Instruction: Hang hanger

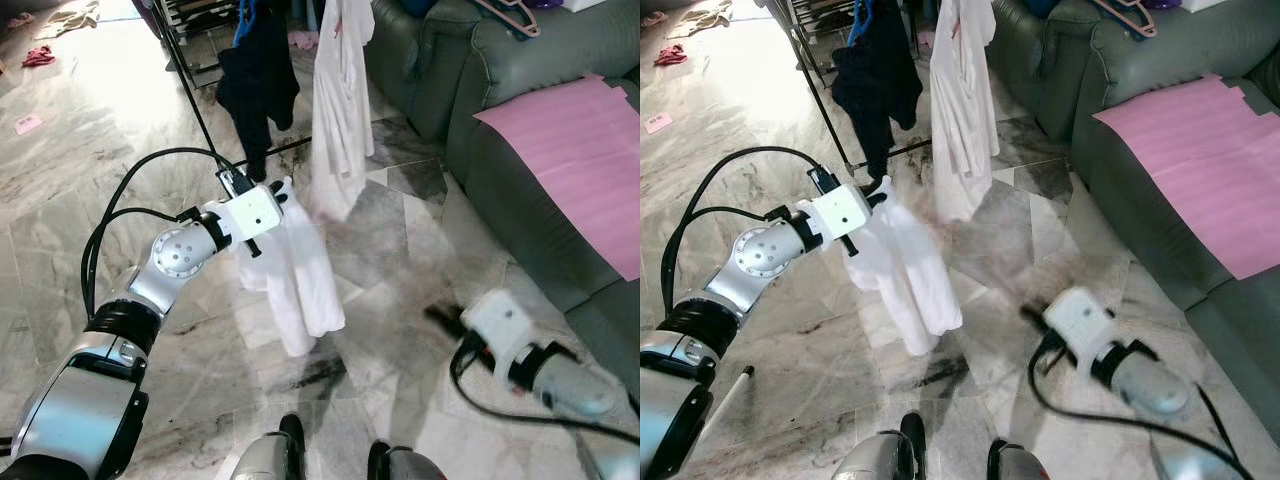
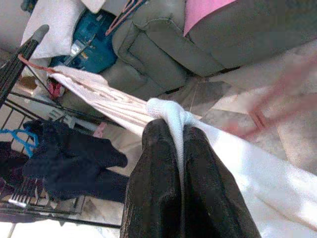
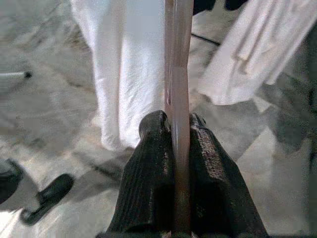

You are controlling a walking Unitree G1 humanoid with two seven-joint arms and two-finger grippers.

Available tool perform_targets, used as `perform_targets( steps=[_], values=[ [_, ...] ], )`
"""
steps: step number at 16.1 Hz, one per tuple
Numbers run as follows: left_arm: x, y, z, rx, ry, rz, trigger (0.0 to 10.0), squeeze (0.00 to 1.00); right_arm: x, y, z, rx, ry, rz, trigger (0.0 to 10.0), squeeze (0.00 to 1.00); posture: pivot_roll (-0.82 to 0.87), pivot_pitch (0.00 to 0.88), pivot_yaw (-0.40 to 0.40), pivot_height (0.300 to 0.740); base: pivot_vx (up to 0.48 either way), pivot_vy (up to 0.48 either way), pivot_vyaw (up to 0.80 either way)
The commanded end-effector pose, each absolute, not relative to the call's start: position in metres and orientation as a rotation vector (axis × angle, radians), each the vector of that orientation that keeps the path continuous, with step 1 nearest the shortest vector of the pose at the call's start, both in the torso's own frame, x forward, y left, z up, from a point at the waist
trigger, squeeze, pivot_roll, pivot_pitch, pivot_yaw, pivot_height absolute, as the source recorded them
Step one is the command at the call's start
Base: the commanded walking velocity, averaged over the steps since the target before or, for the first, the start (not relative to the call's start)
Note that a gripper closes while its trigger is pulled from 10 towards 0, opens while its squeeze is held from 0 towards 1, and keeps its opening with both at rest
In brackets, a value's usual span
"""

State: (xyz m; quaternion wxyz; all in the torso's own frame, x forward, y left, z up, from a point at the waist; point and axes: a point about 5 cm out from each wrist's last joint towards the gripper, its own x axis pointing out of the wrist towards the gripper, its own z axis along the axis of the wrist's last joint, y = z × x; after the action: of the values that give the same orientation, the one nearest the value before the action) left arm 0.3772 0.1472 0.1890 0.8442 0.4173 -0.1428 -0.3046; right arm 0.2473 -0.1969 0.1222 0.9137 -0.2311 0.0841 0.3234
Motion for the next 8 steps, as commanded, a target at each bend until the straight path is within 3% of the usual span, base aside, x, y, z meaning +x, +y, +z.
perform_targets(
  steps=[1, 8],
  values=[
    [0.376, 0.152, 0.189, 0.921, -0.312, -0.647, 10.0, 0.00, 0.243, -0.193, 0.123, -0.481, 0.179, 0.711, 10.0, 0.00, -0.02, 0.270, 0.096, 0.740, 0.000, 0.000, 0.00],
    [0.369, 0.160, 0.186, 1.157, -0.381, -0.718, 10.0, 0.00, 0.219, -0.186, 0.114, -0.423, 0.316, 0.928, 10.0, 0.00, -0.02, 0.279, 0.107, 0.740, 0.000, 0.000, 0.00]
  ],
)
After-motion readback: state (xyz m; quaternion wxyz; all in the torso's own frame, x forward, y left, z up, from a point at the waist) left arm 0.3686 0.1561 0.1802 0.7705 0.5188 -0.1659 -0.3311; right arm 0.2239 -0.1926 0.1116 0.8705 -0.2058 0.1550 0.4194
